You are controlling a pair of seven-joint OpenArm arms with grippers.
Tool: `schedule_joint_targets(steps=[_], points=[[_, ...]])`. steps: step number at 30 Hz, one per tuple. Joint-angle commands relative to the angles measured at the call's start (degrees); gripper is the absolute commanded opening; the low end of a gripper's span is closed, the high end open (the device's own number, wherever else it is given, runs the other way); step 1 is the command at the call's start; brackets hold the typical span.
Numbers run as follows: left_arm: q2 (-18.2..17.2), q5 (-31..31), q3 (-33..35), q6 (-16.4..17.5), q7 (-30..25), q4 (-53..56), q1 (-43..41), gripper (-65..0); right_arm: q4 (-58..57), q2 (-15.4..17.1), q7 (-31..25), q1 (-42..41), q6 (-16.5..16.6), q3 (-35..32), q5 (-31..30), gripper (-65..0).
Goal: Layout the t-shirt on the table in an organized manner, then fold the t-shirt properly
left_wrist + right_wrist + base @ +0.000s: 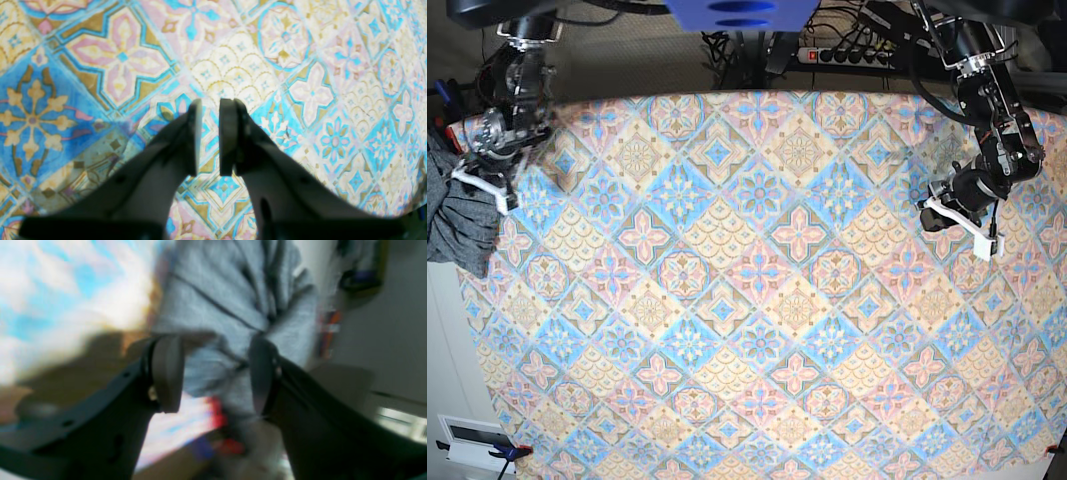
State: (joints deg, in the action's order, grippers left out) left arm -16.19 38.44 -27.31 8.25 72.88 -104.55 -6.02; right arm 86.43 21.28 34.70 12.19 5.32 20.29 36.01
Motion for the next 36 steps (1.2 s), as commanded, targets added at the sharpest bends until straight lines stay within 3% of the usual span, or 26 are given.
schedule_joint_targets(steps=[1,5,9,16,28,36], points=[[-0.7,0.7,-0.3,0.1,-0.9,-0.9,0.6,-55.7,0.4,3.7,-1.4,-1.9,-2.1,1.0,1.5,-34.9],[-0.7,0.7,-0.2,0.1,-0.9,-0.8,0.6,-55.7,-3.7,6.3,-4.2,0.7,-2.3,1.7,1.4,-34.9],[-0.7,0.7,-0.2,0.1,-0.9,-0.8,0.6,-55.7,-7.8,6.3,-8.1,1.2,-2.2,6.5,1.4,-34.9],[-0.7,0.7,-0.2,0.1,-0.9,-0.8,0.6,-55.7,-13.7,6.3,-11.4,1.2,-2.2,6.9,1.4,-34.9],[-0.7,0.7,-0.2,0.1,-0.8,-0.8,0.6,-55.7,-17.6,6.3,-11.6,0.9,-2.2,6.8,1.4,-35.4],[-0.7,0.7,-0.3,0.1,-0.8,-0.8,0.6,-55.7,-19.0,6.3,-11.6,0.8,-2.2,6.7,1.4,-52.5]])
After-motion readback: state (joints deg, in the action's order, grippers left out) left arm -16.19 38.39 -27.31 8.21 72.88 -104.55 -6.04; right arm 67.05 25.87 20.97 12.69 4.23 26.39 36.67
